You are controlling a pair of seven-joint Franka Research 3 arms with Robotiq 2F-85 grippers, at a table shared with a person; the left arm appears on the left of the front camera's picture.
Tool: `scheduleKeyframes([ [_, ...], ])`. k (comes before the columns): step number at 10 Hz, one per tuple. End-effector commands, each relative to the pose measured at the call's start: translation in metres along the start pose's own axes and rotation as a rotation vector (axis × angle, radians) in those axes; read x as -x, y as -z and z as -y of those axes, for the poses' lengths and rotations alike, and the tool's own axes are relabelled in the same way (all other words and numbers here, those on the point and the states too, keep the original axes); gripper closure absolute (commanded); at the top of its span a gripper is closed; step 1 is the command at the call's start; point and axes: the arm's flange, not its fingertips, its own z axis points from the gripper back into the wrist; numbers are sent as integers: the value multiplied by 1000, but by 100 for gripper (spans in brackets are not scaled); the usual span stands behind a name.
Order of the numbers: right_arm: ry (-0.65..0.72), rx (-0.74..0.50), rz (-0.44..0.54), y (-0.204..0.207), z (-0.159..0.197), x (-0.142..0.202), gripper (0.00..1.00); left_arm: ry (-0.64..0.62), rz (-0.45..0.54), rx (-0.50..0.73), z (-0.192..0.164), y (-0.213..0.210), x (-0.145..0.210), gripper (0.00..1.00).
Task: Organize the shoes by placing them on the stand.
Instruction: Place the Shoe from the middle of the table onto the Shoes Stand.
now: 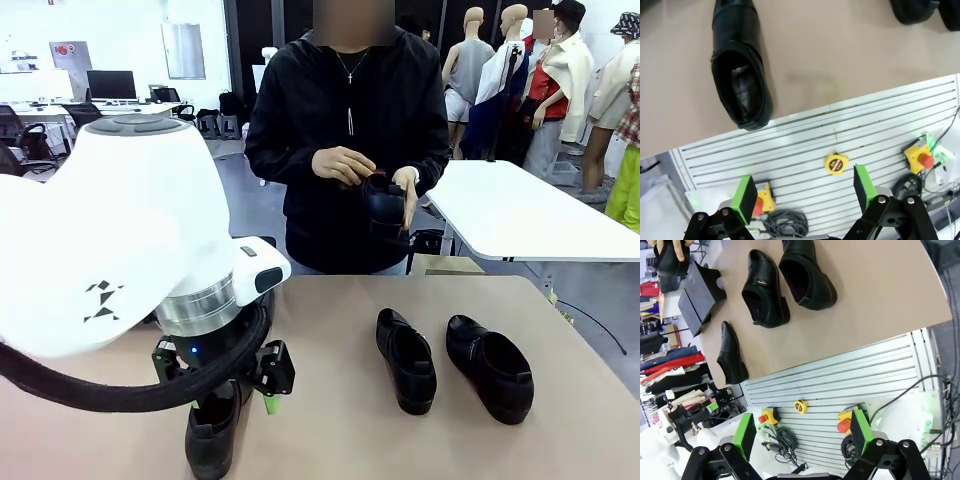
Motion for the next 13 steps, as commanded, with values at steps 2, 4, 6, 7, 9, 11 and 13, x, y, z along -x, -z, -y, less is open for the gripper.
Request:
scheduleKeyframes([
  [2, -26, -16, -5, -2, 1, 0, 0, 8, -4, -103, 7, 48, -14, 0],
  [4, -26, -16, -5, -2, 1, 0, 0, 16, 19, -90, -4, 76, -28, 0],
  [6, -26, -16, -5, -2, 1, 0, 0, 96, 33, -40, -9, 97, -37, 0],
  [7, -26, -16, -5, -2, 1, 0, 0, 97, 41, -57, -14, 117, -44, 0],
  [9, -26, -16, -5, -2, 1, 0, 0, 81, 43, -30, -26, 142, -55, 0],
  [11, -26, -16, -5, -2, 1, 0, 0, 70, 22, -57, -24, 156, -57, 0],
  [13, -26, -16, -5, -2, 1, 0, 0, 5, 47, -88, -19, 173, -58, 60],
])
